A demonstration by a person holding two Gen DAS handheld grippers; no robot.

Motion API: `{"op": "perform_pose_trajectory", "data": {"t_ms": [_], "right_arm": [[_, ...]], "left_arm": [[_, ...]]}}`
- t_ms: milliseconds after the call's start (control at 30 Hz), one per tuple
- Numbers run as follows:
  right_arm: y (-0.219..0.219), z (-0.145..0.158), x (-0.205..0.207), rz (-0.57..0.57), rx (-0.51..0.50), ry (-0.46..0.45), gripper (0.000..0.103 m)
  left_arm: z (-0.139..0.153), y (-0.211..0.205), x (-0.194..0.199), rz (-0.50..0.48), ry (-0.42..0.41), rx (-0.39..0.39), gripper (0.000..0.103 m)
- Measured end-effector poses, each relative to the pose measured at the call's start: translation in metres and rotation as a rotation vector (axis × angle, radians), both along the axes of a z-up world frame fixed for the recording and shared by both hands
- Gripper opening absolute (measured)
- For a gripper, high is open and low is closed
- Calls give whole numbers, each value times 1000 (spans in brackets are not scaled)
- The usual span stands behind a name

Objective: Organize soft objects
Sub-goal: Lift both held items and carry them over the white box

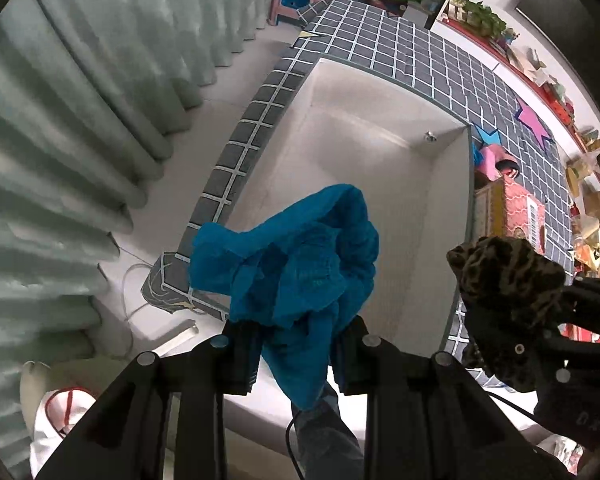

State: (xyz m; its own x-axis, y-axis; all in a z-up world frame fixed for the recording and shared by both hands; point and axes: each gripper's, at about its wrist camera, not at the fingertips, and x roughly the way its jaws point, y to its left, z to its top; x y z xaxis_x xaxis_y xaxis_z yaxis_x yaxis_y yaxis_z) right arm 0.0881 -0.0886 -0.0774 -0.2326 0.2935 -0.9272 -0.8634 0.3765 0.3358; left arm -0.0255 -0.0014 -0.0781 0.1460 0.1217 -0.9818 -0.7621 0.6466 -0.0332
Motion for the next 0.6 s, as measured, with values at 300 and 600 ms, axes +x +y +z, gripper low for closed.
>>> {"op": "perform_pose_trajectory", "data": {"t_ms": [300, 600], "right_arm": [[10, -6, 4, -12, -23, 29, 24], [14, -12, 4, -19, -35, 48, 24]], "left_arm": [[-12, 7, -1, -3, 25, -13, 31], [-20, 8, 2, -12, 50, -21, 32]]}}
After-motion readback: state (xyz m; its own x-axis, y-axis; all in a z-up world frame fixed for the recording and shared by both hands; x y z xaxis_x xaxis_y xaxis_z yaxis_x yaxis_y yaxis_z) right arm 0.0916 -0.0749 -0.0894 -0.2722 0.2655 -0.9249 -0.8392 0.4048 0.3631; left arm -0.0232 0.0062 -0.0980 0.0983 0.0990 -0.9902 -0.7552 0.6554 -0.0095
